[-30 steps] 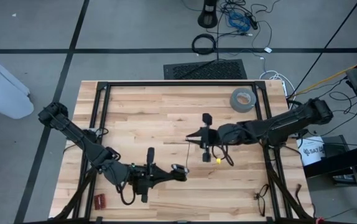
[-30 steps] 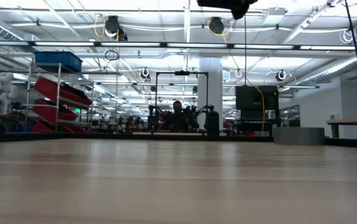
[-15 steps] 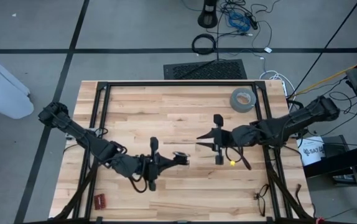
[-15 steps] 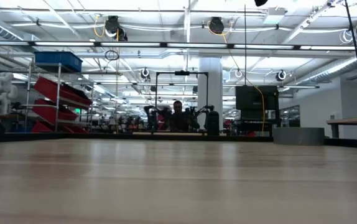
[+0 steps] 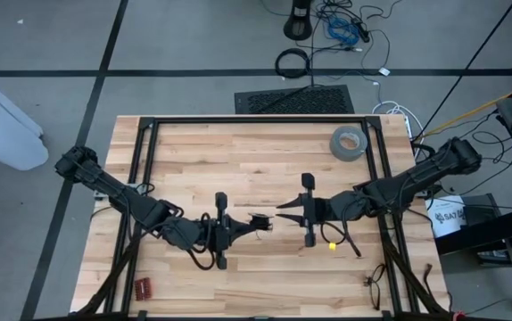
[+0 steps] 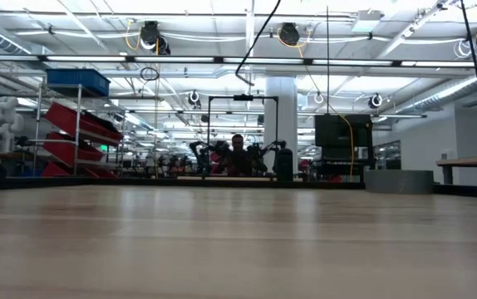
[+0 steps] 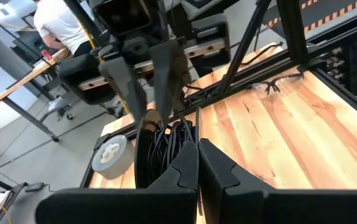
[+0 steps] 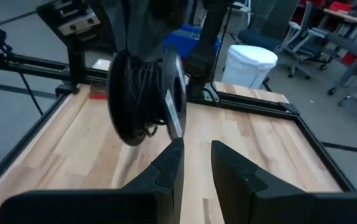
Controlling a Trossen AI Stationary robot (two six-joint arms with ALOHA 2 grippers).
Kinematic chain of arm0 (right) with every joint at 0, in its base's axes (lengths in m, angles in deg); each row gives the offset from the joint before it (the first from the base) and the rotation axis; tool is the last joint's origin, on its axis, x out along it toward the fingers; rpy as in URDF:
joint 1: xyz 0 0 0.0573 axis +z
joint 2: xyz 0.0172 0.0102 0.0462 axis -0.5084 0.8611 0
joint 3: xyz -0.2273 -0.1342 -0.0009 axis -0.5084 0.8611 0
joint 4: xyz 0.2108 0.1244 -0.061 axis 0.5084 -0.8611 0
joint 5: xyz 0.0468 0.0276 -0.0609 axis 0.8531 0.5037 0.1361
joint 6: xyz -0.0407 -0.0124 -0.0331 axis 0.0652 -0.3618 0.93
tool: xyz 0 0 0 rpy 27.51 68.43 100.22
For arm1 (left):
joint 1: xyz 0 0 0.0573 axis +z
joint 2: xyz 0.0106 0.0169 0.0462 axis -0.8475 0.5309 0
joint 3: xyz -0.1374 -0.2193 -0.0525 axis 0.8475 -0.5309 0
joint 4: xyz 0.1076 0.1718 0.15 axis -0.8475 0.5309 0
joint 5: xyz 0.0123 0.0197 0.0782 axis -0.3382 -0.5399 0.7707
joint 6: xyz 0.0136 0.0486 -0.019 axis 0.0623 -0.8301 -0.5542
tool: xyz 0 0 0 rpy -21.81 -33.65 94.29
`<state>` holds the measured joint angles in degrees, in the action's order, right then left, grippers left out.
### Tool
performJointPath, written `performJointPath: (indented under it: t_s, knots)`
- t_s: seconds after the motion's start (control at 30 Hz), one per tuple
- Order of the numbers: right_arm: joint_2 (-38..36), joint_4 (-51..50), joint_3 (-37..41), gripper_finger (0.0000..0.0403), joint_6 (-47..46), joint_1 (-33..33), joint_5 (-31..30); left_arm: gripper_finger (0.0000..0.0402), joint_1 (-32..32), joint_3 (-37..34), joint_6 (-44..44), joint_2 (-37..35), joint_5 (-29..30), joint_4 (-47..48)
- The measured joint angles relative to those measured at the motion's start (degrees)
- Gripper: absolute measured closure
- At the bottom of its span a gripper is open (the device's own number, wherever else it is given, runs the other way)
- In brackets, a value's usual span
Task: Coil cords
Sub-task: Coil the black wire onto the spool
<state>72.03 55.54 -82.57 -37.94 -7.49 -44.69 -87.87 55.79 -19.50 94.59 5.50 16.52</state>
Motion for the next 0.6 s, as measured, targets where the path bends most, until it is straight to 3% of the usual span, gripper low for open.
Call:
performJointPath:
  t_s: [0.17,0.43,0.6]
  knots:
    - [1.53,2.16,0.0,0.0326,1.57,0.29,-1.17,0.0402,-0.02,0.0,0.0,0.0,-0.02,-0.02]
    - [1.89,5.17,0.02,0.0263,2.9,0.31,-1.0,0.0402,0.18,0.0,-0.28,0.0,-0.04,-0.04]
    - [2.08,5.39,0.02,0.025,2.98,0.29,0.6,0.0402,0.39,0.0,-0.11,0.0,-0.04,-0.2]
